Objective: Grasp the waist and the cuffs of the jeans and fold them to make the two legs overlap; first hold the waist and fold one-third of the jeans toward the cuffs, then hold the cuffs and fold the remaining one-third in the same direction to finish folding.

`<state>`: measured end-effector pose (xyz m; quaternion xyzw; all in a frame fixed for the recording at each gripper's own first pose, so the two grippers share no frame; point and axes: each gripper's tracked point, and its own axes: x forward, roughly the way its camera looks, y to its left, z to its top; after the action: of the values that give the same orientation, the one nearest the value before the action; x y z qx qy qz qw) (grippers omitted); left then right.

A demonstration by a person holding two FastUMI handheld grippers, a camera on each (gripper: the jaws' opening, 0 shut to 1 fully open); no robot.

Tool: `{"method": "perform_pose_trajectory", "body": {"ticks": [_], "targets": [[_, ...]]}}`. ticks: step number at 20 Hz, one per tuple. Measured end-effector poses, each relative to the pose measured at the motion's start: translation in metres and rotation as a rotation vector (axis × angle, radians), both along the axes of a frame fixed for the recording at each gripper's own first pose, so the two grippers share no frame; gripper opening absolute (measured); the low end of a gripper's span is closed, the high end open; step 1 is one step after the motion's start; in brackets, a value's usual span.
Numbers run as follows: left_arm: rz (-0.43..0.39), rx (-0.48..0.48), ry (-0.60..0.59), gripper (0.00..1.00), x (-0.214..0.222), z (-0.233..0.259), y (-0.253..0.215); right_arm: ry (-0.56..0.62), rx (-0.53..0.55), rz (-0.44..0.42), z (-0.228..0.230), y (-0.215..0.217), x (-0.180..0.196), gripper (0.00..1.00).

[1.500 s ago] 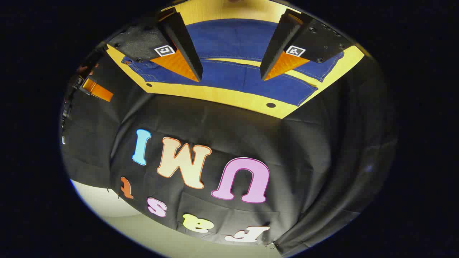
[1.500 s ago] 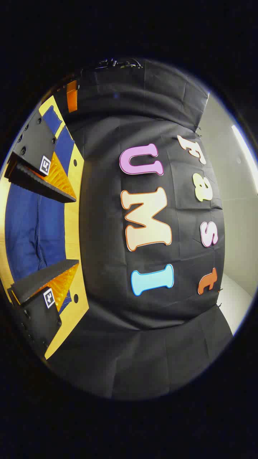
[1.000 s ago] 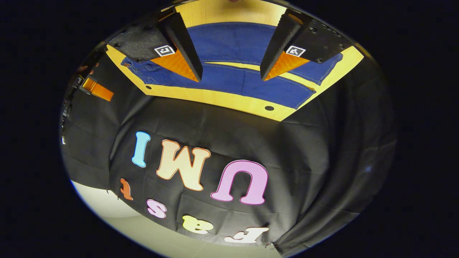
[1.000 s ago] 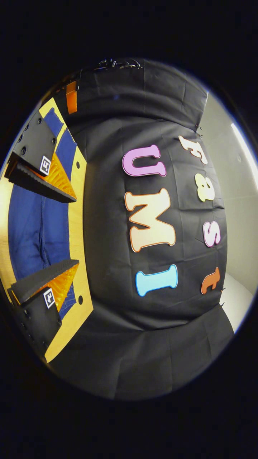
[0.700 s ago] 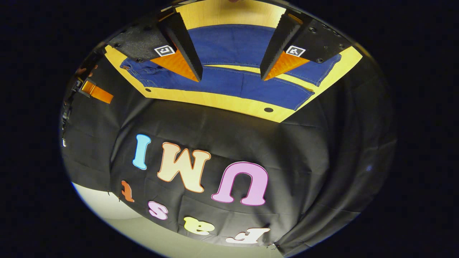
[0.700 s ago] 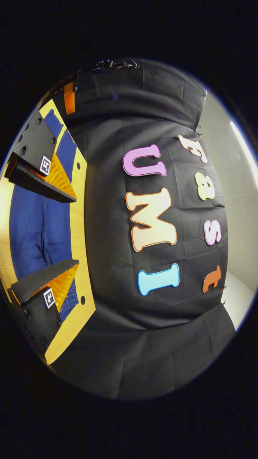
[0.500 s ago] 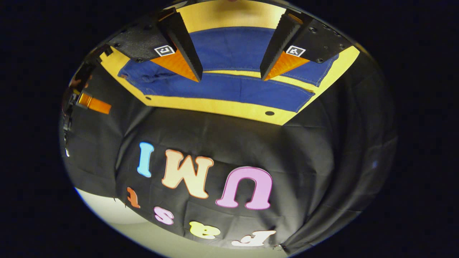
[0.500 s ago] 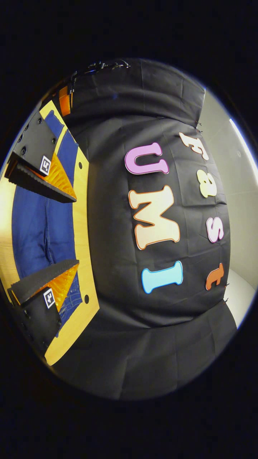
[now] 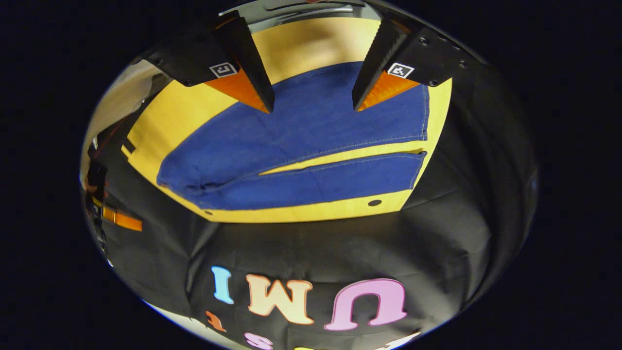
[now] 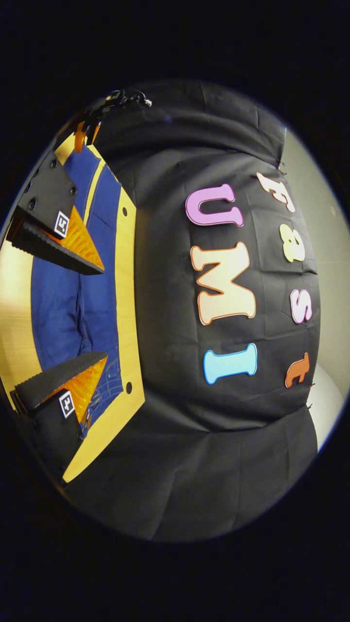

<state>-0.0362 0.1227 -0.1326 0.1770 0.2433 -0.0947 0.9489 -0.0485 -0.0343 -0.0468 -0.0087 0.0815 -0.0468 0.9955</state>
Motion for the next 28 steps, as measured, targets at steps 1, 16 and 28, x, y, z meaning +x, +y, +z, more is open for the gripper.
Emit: {"method": "perform_pose_trajectory", "body": {"ticks": [1,16,28], "targets": [[-0.032,0.027,0.037,0.95,0.0,-0.005,0.003,0.015,-0.008,-0.007,-0.004,-0.004,-0.002,0.98],[-0.262,0.439,0.516,0.9,-0.019,-0.059,0.096,0.116,-0.011,-0.074,-0.027,-0.036,-0.015,0.98],[-0.28,0.457,0.641,0.83,-0.022,-0.073,0.1,0.184,0.016,-0.016,-0.049,-0.022,-0.003,0.98]]}}
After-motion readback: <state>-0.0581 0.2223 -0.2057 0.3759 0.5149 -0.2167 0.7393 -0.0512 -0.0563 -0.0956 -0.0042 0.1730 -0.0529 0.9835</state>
